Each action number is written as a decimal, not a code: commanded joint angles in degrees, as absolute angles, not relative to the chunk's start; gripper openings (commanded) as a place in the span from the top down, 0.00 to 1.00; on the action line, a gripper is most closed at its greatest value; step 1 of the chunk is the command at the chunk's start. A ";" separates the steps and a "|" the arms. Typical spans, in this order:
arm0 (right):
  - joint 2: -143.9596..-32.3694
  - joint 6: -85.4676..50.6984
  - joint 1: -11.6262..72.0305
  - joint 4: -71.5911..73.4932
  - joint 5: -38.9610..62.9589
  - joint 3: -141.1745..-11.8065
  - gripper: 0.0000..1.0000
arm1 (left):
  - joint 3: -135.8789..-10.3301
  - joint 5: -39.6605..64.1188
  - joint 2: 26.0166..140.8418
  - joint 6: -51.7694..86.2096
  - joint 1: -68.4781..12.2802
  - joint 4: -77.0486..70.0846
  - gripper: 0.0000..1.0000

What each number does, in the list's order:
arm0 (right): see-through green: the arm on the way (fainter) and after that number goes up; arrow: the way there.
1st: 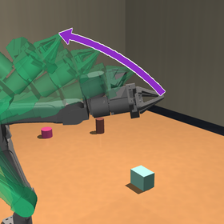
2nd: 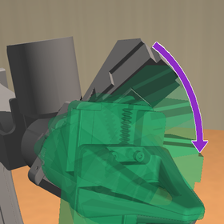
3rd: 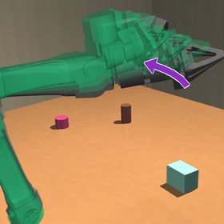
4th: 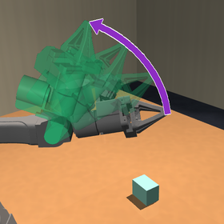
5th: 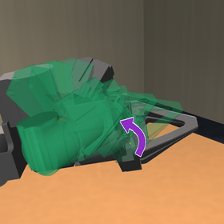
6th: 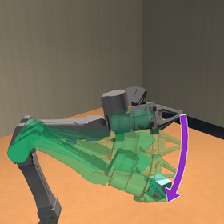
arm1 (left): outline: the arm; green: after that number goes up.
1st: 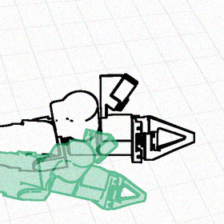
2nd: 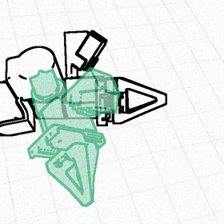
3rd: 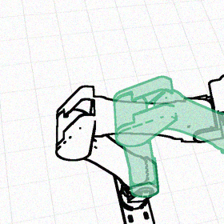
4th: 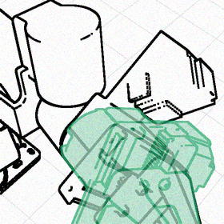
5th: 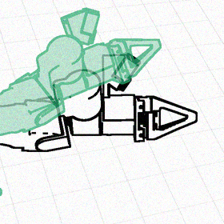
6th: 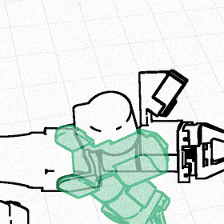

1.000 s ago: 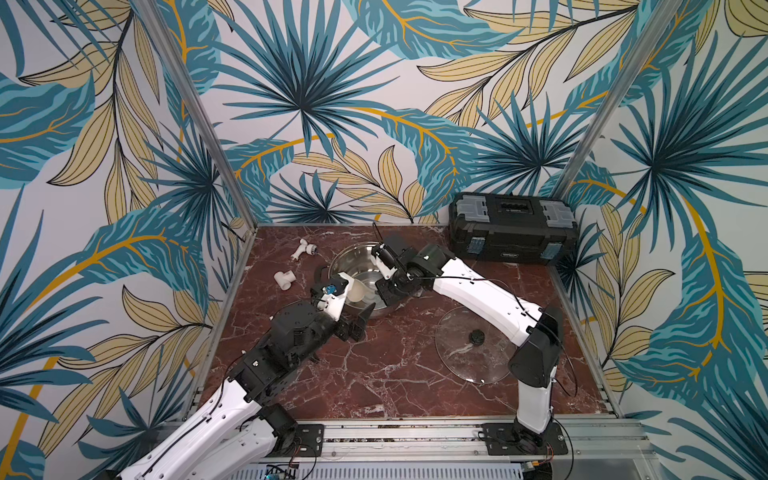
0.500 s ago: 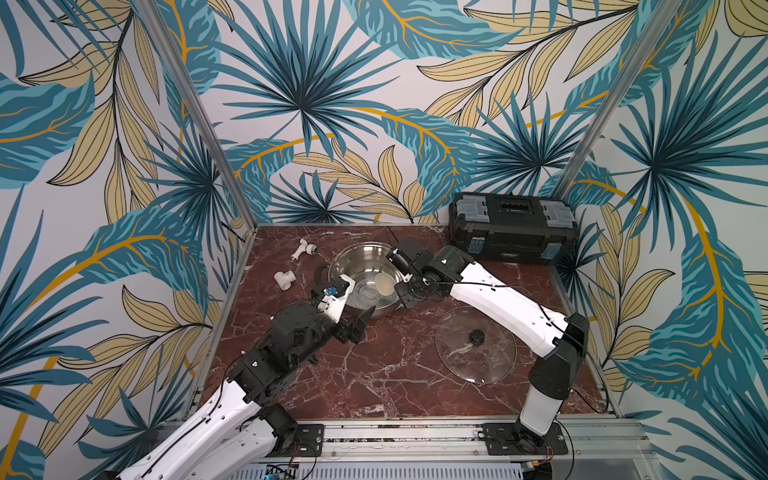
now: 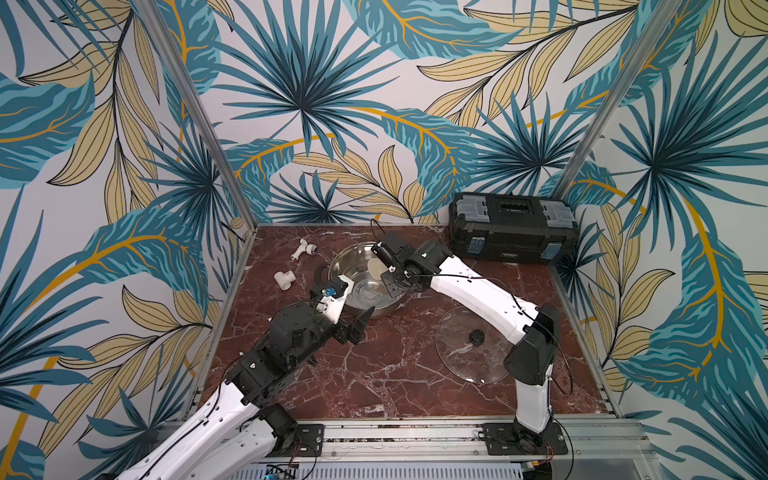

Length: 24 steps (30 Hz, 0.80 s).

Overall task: Stir the soup with a spoon
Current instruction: Stir the soup in the pan with a stick.

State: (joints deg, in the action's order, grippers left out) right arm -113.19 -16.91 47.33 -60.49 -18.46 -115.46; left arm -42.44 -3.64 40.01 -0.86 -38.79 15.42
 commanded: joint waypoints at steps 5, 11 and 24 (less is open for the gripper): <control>-114.18 -17.81 47.50 -54.80 -6.48 -116.10 1.00 | -41.65 -3.67 38.45 -0.62 -38.55 15.20 0.00; -111.04 -18.51 47.65 -54.25 -0.89 -111.22 1.00 | -41.62 -3.39 38.58 -0.44 -38.43 14.98 0.00; -100.55 -20.03 47.77 -56.76 -11.54 -98.22 1.00 | -41.84 -3.10 38.58 0.00 -38.53 14.83 0.00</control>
State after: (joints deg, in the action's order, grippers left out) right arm -102.24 -18.94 47.57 -55.68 -6.15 -99.53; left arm -42.44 -3.62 39.20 -0.56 -38.79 15.40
